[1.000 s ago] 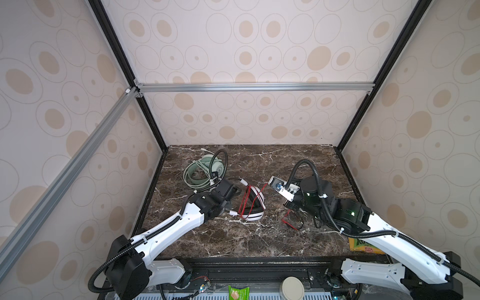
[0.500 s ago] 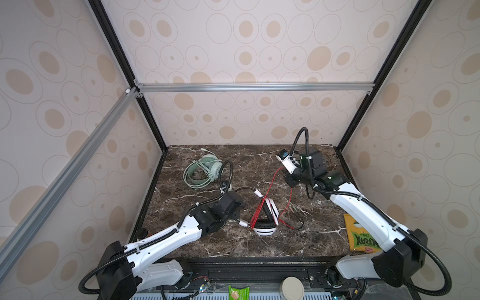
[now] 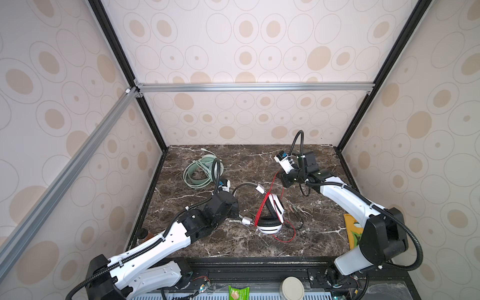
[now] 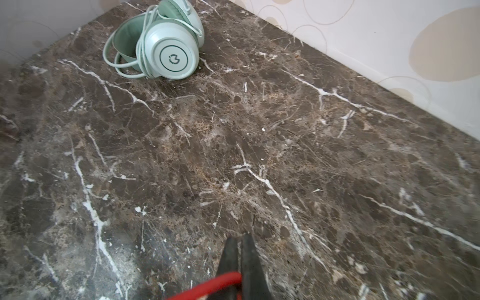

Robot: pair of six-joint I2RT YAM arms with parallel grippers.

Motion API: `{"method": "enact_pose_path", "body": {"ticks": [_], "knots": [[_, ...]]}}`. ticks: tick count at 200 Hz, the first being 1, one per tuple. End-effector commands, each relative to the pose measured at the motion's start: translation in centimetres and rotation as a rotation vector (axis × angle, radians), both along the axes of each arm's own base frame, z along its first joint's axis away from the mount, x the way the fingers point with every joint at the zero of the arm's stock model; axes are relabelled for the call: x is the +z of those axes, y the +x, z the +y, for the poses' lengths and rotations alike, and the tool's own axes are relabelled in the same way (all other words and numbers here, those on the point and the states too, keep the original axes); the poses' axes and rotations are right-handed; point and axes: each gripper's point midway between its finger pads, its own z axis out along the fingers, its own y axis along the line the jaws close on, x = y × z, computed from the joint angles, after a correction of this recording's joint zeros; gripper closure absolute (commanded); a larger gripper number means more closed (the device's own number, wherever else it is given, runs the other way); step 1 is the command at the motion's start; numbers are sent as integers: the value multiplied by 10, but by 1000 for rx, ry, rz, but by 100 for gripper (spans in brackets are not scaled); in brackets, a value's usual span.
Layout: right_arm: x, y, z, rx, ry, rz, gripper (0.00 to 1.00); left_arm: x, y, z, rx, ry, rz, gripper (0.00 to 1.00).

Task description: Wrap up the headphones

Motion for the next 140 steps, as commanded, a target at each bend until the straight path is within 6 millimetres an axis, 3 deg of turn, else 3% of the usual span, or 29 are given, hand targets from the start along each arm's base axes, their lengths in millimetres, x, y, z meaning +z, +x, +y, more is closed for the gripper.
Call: {"method": "enact_pose_path", "body": {"ticks": [1,39,82,107,140], "knots": [[-5,2,13,32,109,41,100,67,2,-13,-23,-170,-122,100],[-23,4,24,38,199,94,100,89,2,-4,-6,-157,-151,100],[-35,-6,44,115,330,176,90,118,3,-7,-8,-253,-172,100],[-38,-12,45,107,387,174,76,137,12,2,40,-291,-179,100],[-36,-25,34,63,391,156,60,154,36,31,164,-291,-179,100]]}}
